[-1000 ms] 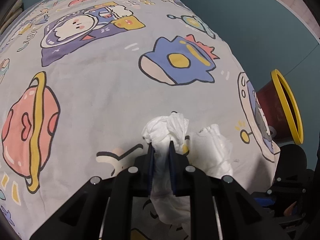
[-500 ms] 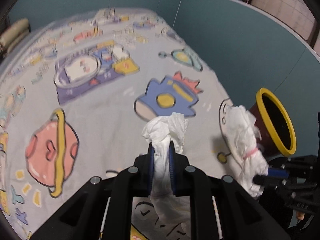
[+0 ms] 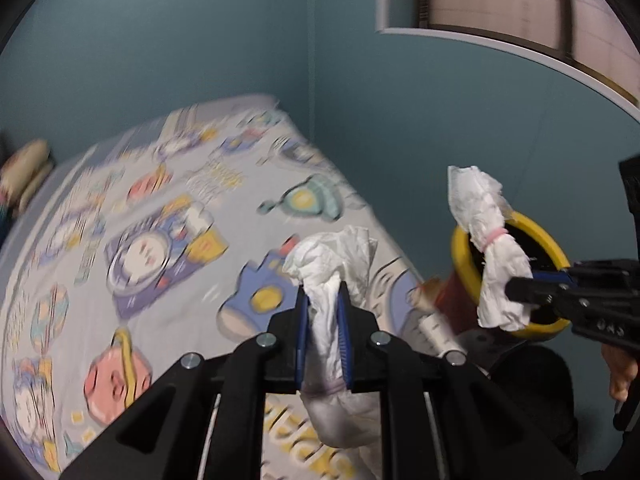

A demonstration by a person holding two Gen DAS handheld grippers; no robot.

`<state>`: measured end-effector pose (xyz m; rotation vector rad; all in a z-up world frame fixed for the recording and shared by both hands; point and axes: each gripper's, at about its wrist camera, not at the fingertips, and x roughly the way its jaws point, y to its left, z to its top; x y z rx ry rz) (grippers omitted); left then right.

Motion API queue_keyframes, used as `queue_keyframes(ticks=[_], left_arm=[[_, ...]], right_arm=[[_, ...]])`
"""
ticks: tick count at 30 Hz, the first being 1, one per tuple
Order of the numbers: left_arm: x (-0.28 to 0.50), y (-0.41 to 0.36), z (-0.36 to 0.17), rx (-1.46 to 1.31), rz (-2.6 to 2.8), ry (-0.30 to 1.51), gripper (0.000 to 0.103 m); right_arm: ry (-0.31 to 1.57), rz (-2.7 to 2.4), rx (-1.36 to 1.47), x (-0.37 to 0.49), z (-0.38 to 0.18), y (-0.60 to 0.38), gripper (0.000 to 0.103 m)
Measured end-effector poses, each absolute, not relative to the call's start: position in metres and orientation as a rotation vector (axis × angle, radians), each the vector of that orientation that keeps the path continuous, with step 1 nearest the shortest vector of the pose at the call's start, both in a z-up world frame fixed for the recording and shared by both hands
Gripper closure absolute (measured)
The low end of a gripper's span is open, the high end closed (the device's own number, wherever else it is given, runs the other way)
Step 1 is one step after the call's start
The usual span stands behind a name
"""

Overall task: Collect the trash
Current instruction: 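Carry both white tissues up over the bin, then open both tools to drop the tissues into the bin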

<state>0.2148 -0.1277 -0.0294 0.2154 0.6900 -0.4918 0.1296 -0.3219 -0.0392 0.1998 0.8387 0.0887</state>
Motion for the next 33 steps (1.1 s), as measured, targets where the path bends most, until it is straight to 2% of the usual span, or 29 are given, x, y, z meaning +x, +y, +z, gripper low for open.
queue_keyframes(ticks=[7,15,25,27,31,33], left_arm=[[0.223,-0.231,-0.032,0.229,-0.640,0.683,0.091],[0.237,-0.328,-0.058,0.213,-0.788,0.745,0.090],[0.266,-0.368,-0.100,0.146,-0.797,0.899,0.089],[0.266,-0.369,-0.103,0.134,-0.790,0.920,0.085],[0.267,-0.368,-0.102,0.118,-0.783,0.936,0.065],[0.269,-0.365,-0.101,0.114,-0.778,0.932,0.060]], right_arm=[[0.807,-0.118,0.243,0.118,-0.040,-0.409,0.093],[0.863,-0.232,0.278,0.118,-0.069,-0.478,0.093],[0.912,-0.237,0.332,0.125,-0.094,-0.502,0.092],[0.912,-0.238,0.332,0.127,-0.095,-0.502,0.092],[0.917,-0.248,0.338,0.125,-0.094,-0.505,0.091],[0.916,-0.255,0.341,0.124,-0.094,-0.505,0.089]])
